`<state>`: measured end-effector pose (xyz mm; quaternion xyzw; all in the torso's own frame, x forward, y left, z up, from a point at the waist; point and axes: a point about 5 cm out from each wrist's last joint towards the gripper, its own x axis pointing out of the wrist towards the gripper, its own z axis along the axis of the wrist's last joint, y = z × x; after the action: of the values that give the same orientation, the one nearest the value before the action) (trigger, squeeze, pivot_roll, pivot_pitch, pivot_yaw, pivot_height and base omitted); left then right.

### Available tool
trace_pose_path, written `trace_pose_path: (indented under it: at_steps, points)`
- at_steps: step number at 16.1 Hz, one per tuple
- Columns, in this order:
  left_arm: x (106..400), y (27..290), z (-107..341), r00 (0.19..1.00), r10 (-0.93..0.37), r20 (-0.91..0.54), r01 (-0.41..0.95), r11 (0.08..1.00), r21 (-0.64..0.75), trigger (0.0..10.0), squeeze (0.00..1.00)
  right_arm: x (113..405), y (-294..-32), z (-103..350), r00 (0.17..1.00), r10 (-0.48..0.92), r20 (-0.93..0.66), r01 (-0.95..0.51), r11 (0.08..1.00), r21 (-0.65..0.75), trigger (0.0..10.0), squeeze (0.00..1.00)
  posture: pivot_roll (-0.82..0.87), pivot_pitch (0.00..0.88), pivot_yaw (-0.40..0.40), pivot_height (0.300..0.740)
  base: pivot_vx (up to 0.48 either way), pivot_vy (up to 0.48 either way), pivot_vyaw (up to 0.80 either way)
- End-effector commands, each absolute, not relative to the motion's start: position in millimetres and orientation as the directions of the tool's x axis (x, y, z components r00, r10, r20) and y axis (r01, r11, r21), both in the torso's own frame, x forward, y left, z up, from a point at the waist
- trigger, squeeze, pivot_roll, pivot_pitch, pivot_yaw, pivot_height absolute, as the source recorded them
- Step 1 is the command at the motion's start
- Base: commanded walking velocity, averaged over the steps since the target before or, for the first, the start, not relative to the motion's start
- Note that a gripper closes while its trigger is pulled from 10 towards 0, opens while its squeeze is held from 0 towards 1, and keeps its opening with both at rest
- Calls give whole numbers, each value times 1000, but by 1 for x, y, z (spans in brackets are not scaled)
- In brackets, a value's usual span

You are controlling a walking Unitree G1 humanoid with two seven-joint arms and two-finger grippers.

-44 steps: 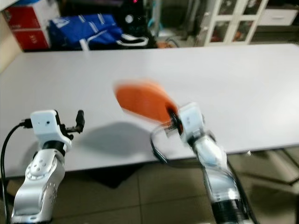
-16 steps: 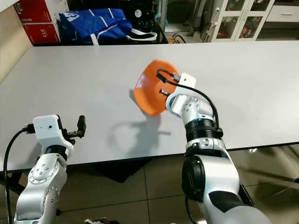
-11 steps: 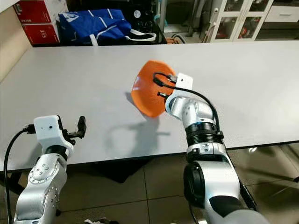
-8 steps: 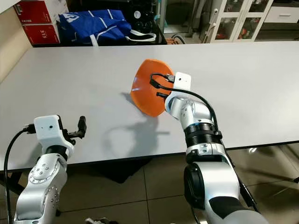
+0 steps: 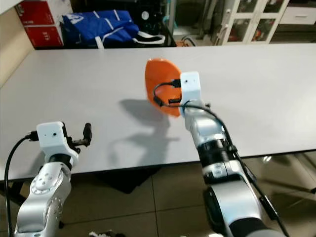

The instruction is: Setting the table

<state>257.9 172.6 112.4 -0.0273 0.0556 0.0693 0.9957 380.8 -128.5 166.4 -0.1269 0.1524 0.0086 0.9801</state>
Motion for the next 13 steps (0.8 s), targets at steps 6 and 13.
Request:
trace_pose_path:
  at_steps: [6, 13]
  points:
    - [261, 172, 117, 986, 130, -102, -134, 990, -33, 10000, 1000, 380, -120, 196, 992, 115, -55, -127, 902, -412, 10000, 0, -127, 0, 20, 740, 0, 0, 0]
    - [260, 168, 116, 988, 117, -104, -121, 992, -34, 10000, 1000, 391, -109, 211, 927, 301, -223, -150, 844, 516, 10000, 0, -124, 0, 17, 740, 0, 0, 0]
